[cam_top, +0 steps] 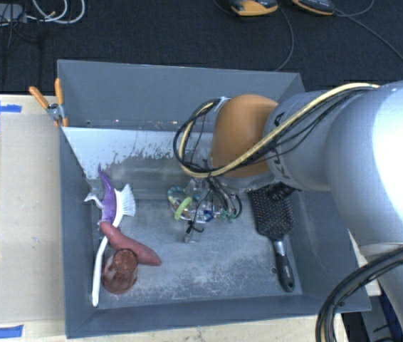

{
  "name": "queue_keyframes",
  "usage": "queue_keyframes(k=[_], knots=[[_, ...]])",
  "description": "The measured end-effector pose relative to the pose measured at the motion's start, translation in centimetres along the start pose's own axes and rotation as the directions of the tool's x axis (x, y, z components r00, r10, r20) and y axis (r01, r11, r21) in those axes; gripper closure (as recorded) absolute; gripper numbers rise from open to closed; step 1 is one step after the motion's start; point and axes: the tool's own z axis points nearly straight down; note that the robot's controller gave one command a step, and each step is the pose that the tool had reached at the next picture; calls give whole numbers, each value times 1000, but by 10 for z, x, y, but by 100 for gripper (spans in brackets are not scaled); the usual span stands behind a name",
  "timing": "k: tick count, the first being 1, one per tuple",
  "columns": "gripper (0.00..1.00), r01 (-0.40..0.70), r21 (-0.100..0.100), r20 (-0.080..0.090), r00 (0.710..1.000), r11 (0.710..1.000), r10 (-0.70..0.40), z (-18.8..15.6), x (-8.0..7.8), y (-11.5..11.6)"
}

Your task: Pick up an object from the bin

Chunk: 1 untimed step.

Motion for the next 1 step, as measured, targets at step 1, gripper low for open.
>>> queue_keyframes(k=[1], knots=[[0, 169, 1, 0, 986, 986, -169, 0, -2, 3]])
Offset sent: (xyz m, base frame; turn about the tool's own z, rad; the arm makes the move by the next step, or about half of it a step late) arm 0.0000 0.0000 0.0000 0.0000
